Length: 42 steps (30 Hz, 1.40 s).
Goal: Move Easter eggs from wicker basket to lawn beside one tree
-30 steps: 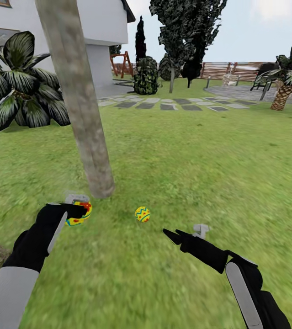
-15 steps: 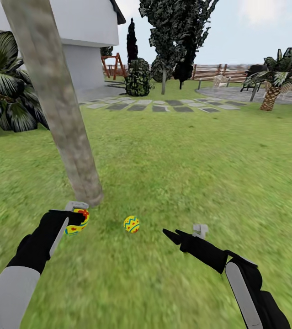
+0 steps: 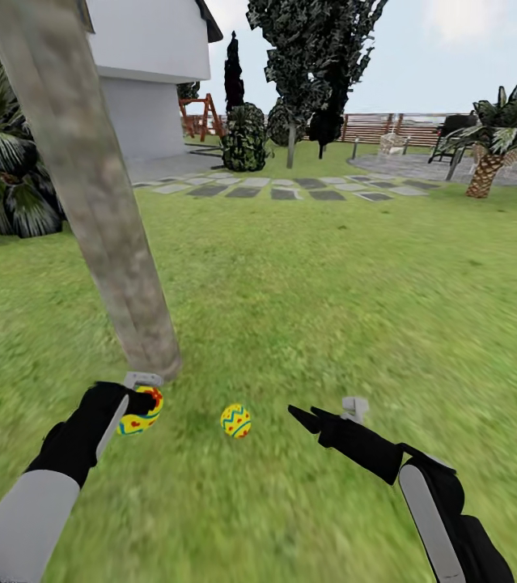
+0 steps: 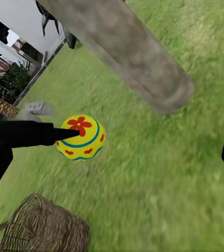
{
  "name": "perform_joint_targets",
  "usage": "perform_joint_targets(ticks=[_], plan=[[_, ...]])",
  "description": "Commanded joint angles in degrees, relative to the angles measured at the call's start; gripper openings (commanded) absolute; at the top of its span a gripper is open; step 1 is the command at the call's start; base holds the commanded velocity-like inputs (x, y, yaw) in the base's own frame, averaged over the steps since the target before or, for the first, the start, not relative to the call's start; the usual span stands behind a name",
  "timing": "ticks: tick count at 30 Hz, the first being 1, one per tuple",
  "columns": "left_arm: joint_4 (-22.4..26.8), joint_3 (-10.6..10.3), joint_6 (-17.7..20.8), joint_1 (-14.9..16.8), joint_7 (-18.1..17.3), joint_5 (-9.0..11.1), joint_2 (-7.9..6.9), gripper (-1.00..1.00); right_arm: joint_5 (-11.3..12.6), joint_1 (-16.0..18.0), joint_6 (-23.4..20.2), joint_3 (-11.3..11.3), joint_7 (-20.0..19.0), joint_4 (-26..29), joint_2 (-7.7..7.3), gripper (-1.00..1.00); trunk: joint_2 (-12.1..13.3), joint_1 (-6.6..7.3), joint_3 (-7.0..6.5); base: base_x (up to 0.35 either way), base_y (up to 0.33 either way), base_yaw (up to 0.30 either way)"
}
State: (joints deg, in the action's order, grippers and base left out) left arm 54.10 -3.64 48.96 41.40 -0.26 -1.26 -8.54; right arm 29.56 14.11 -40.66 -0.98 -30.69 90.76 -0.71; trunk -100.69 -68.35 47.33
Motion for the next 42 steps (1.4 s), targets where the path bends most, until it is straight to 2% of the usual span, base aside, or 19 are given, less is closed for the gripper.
perform_joint_targets(ticks=[1,6,11,15,16,19,23,35,42], plan=[[-0.9,-0.2,0.3,0.1,-0.2,-0.2,0.33,-1.00,0.2,0.0,-0.4,-0.1,-0.1,0.0,0.01,1.00,0.0,-0.03,0.05,0.338,0.010,0.000],[-6.9,-0.2,0.4,0.8,-0.4,-0.2,2.35,-1.00,0.2,0.0,-0.4,-0.1,-0.1,0.0,0.00,1.00,0.0,-0.03,0.05,0.334,0.003,0.000],[-15.1,-0.2,0.2,4.7,-0.5,0.0,3.03,-1.00,0.2,0.0,-0.4,-0.1,-0.1,0.0,-0.01,1.00,0.0,-0.03,0.05,0.290,0.000,0.000],[-17.7,-0.2,-0.7,5.9,-0.5,0.1,3.99,-1.00,0.2,0.0,-0.4,-0.1,-0.1,0.0,0.01,1.00,0.0,-0.03,0.05,0.257,-0.001,0.000],[-19.1,-0.2,-1.1,6.1,-0.6,0.0,4.75,-1.00,0.2,0.0,-0.4,-0.1,0.0,0.0,0.01,1.00,0.0,-0.03,0.05,0.281,-0.060,0.000],[-22.9,-0.2,-1.3,6.9,-2.3,0.0,6.08,-1.00,0.2,0.0,-0.4,-0.1,0.0,0.0,0.01,1.00,0.0,-0.03,0.05,0.279,-0.113,0.000],[-27.9,-0.2,-1.5,8.8,-4.7,0.1,6.52,-1.00,0.2,0.0,-0.4,-0.1,0.0,0.0,0.01,1.00,0.0,-0.03,0.05,0.256,-0.121,0.000],[-29.0,-0.1,-2.9,9.4,-5.2,0.5,6.62,-1.00,0.2,0.0,-0.4,-0.1,-0.1,0.0,0.01,1.00,0.0,-0.03,0.05,0.032,-0.011,0.000],[-29.2,0.0,-7.1,9.4,-5.1,0.5,6.61,-1.00,0.2,0.0,-0.3,-0.1,-0.1,0.0,0.01,1.00,-2.8,-1.57,1.31,0.000,0.000,0.000]])
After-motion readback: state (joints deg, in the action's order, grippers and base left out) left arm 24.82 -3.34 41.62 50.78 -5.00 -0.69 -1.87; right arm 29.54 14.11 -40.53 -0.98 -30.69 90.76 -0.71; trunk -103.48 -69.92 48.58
